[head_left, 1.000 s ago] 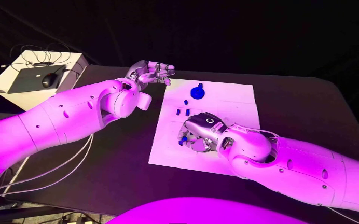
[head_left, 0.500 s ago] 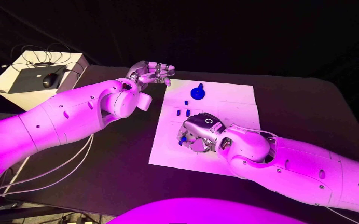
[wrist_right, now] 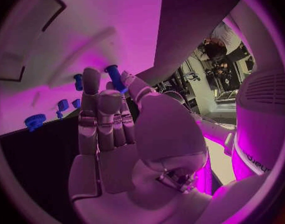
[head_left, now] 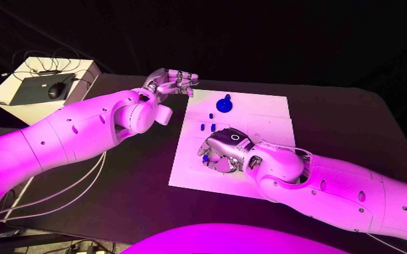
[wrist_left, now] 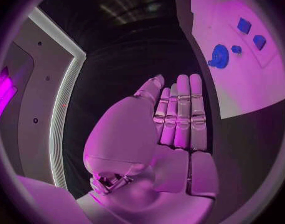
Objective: Assemble the parts on the task board
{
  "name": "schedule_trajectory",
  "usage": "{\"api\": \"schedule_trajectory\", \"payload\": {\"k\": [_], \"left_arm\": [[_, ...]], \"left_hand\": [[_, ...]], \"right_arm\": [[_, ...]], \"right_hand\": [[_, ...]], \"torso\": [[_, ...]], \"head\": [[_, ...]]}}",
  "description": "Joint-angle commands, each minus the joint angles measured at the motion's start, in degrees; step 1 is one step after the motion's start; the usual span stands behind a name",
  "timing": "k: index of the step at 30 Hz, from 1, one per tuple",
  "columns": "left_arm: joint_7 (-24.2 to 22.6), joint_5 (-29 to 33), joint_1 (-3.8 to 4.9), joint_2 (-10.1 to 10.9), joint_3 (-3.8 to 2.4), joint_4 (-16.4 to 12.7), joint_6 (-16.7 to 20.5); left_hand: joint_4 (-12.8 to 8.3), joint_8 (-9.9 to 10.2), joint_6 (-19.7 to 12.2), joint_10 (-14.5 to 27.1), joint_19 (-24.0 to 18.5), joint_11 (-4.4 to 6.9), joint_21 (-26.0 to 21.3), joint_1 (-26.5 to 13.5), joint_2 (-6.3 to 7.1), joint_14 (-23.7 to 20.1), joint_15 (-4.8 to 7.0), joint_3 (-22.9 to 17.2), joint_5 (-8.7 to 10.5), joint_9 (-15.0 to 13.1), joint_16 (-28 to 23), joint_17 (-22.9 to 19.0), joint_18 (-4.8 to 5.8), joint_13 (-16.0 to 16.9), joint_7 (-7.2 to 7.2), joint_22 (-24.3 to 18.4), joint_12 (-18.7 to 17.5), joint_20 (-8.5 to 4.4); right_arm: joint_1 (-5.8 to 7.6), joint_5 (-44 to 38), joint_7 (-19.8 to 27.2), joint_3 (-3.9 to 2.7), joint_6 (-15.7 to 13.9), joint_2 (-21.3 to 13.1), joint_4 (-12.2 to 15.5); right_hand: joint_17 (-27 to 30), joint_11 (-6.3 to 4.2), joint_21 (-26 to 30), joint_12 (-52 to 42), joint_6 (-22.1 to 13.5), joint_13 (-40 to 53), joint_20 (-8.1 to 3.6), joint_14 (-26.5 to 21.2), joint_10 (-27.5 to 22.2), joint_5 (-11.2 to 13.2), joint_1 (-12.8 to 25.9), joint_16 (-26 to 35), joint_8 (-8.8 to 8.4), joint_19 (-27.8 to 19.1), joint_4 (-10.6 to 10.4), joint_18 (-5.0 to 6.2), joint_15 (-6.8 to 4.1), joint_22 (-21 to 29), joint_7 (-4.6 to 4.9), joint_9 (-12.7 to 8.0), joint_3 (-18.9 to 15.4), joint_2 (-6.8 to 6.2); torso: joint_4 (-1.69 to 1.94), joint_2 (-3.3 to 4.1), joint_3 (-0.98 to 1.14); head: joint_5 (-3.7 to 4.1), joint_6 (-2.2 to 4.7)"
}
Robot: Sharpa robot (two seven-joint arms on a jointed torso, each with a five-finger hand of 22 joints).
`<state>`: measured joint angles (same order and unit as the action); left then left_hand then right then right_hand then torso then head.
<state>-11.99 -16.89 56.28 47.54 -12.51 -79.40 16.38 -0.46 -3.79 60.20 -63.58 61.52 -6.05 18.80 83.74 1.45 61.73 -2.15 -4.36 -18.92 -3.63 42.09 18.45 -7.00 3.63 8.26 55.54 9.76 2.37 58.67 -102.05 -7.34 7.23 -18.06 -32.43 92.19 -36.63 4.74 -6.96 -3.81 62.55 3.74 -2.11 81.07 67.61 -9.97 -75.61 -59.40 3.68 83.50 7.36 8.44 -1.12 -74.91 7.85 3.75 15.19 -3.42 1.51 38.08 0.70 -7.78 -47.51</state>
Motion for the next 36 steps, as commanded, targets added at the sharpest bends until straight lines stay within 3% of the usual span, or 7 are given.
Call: {"api": "schedule_trajectory", "payload": {"k": [1, 16, 22, 26, 28, 32, 36], "left_arm": [[-0.3, 0.3, 0.05, 0.0, -0.03, -0.1, -0.7], [-0.2, 0.3, 0.05, 0.0, -0.02, -0.1, -0.7], [-0.2, 0.3, 0.05, 0.1, -0.02, 0.0, -0.7], [-0.2, 0.3, 0.05, 0.1, -0.02, 0.1, -0.7], [-0.2, 0.3, 0.05, 0.1, -0.02, 0.1, -0.7], [-0.2, 0.3, 0.04, 0.0, -0.02, 0.1, -0.8], [-0.2, 0.3, 0.03, 0.0, -0.01, 0.2, -0.8]], "left_hand": [[0.2, 0.1, 0.2, 0.5, 0.4, -0.03, -0.3, 0.0, -0.36, -0.1, -0.13, 0.1, -0.17, 0.0, -0.2, -0.1, -0.31, -0.1, -0.06, -0.1, 0.2, 0.04], [0.2, 0.1, 0.2, 0.5, 0.4, -0.03, -0.3, 0.0, -0.36, -0.1, -0.13, 0.1, -0.17, 0.0, -0.2, -0.1, -0.31, -0.1, -0.06, -0.1, 0.2, 0.04], [0.2, 0.1, 0.2, 0.5, 0.4, -0.03, -0.3, 0.0, -0.36, -0.1, -0.13, 0.1, -0.17, 0.0, -0.2, -0.1, -0.31, -0.1, -0.06, -0.1, 0.2, 0.04], [0.2, 0.1, 0.2, 0.5, 0.4, -0.03, -0.3, 0.0, -0.36, -0.1, -0.13, 0.1, -0.17, 0.0, -0.2, -0.1, -0.31, -0.1, -0.06, -0.1, 0.2, 0.04], [0.2, 0.1, 0.2, 0.5, 0.4, -0.03, -0.3, 0.0, -0.36, -0.1, -0.13, 0.1, -0.17, 0.0, -0.2, -0.1, -0.31, -0.1, -0.06, -0.1, 0.2, 0.04], [0.3, 0.1, 0.1, 0.6, 0.5, -0.03, -0.5, 0.0, -0.35, -0.1, -0.13, 0.0, -0.16, 0.0, -0.3, -0.1, -0.33, -0.1, -0.05, 0.0, 0.2, 0.03], [0.3, 0.1, 0.1, 0.6, 0.5, -0.03, -0.5, 0.0, -0.35, -0.1, -0.13, 0.0, -0.16, 0.0, -0.3, -0.1, -0.33, -0.1, -0.05, 0.0, 0.2, 0.03]], "right_arm": [[-0.23, 0.9, 1.4, 0.14, 0.4, -0.1, -0.1], [-0.22, 2.5, 3.2, 0.18, -5.0, -0.9, 0.2], [-0.22, 4.6, 4.6, 0.17, -9.7, -1.9, 0.7], [-0.16, 8.0, 6.2, 0.05, -12.1, -3.1, 1.5], [-0.05, 10.9, 7.3, -0.14, -13.4, -4.0, 1.9], [0.94, 19.5, 11.5, -0.76, -16.7, -7.1, 3.1], [2.75, 28.5, 15.5, -1.16, -16.9, -11.2, 4.0]], "right_hand": [[0.1, 0.36, 0.5, 0.4, -0.5, -0.3, 0.49, 0.1, -1.2, 0.1, 0.4, -0.3, -0.14, 0.1, -0.4, 0.65, 0.42, -0.2, 0.01, 0.0, -1.1, -1.15], [1.8, 1.97, 2.8, -0.2, -3.7, -0.3, 1.65, -0.4, -9.7, -0.4, -1.9, 0.5, -0.12, 0.7, -2.4, 1.61, 1.48, 1.6, -0.76, 0.0, -9.1, -1.84], [2.9, 2.8, 3.0, -0.8, -5.5, -0.3, 2.11, -0.3, -13.7, -1.0, -4.0, 2.0, -0.09, 0.5, -7.8, 1.88, 1.94, 4.8, -1.02, 0.0, -9.4, -4.84], [3.0, 2.73, 2.8, -1.2, -6.1, -0.3, 2.09, -0.2, -13.7, -1.4, -5.0, 2.1, -0.11, 0.8, -10.2, 1.86, 1.87, 6.7, -0.83, 0.1, -10.2, -5.36], [2.9, 2.43, 2.7, -1.6, -6.5, -0.4, 1.99, -0.1, -12.7, -1.8, -4.8, 2.0, -0.11, 1.0, -10.0, 1.83, 1.7, 6.8, -0.67, 0.1, -10.5, -4.88], [2.8, 1.33, 2.5, -3.5, -5.5, -0.2, 1.44, 0.1, -5.7, -3.4, -3.9, 1.7, -0.03, 0.9, -7.6, 1.33, 0.97, 6.6, 1.58, 0.1, -11.0, -1.47], [2.6, -0.09, 2.2, -4.2, -4.1, -0.1, 0.79, 0.1, 0.1, -4.0, -3.7, 1.4, 0.0, 0.8, -6.4, 0.79, 0.08, 6.0, 1.75, 0.1, -9.7, 0.3]], "torso": [[-0.03, 0.0, 0.06], [-0.01, 0.04, 0.07], [0.0, 0.0, 0.05], [-0.01, -0.01, 0.07], [-0.03, -0.04, 0.08], [-0.18, -0.1, 0.07], [-0.26, -0.15, 0.07]], "head": [[-0.02, 0.02], [0.1, 0.04], [0.22, 0.23], [0.37, 0.47], [0.55, 0.77], [1.0, 1.46], [1.71, 2.13]]}}
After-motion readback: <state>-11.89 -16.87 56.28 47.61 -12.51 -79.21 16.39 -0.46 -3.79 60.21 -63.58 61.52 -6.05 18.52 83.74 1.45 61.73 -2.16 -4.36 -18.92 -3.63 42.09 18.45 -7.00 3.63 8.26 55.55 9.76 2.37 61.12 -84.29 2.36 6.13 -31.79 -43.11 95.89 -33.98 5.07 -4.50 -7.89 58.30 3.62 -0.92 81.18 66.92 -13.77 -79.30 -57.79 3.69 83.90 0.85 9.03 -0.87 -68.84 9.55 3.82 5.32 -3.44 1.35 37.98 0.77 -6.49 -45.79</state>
